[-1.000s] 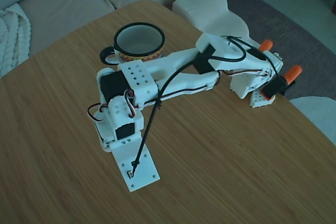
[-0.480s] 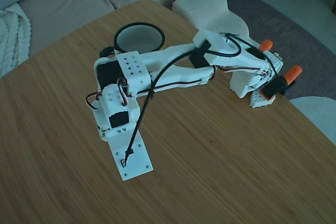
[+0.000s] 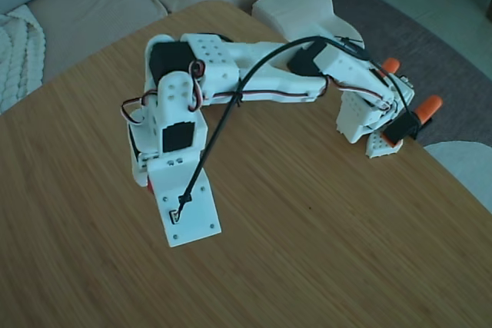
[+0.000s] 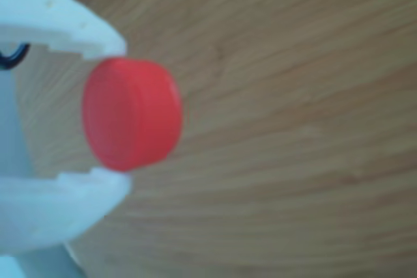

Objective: Grasp a red cap and put it in the cup.

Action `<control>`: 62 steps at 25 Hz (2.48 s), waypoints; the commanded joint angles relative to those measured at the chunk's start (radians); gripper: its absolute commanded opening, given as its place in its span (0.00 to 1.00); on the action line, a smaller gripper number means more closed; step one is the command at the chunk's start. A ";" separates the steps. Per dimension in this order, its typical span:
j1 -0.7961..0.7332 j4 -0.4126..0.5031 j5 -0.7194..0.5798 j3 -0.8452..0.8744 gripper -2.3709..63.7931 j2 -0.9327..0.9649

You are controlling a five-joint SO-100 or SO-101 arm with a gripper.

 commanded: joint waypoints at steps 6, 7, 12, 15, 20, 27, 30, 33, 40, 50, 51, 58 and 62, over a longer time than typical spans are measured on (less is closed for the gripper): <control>0.100 0.046 0.006 -0.032 0.03 0.314; 0.117 0.046 0.006 -0.031 0.03 0.344; 0.201 0.074 -0.002 -0.029 0.03 0.468; 0.242 0.074 -0.003 0.025 0.03 0.545; 0.265 0.066 -0.005 0.189 0.03 0.655; 0.293 0.060 -0.005 0.416 0.03 0.821; 0.321 0.048 -0.005 0.508 0.03 0.899; 0.344 0.023 -0.005 0.620 0.03 0.959; 0.350 -0.130 -0.005 0.994 0.03 1.075; 0.350 -0.291 -0.005 1.278 0.03 1.198; 0.351 -0.295 -0.005 1.284 0.03 1.204; 0.417 -0.301 -0.005 1.272 0.03 1.192; 0.531 -0.314 -0.006 1.275 0.03 1.192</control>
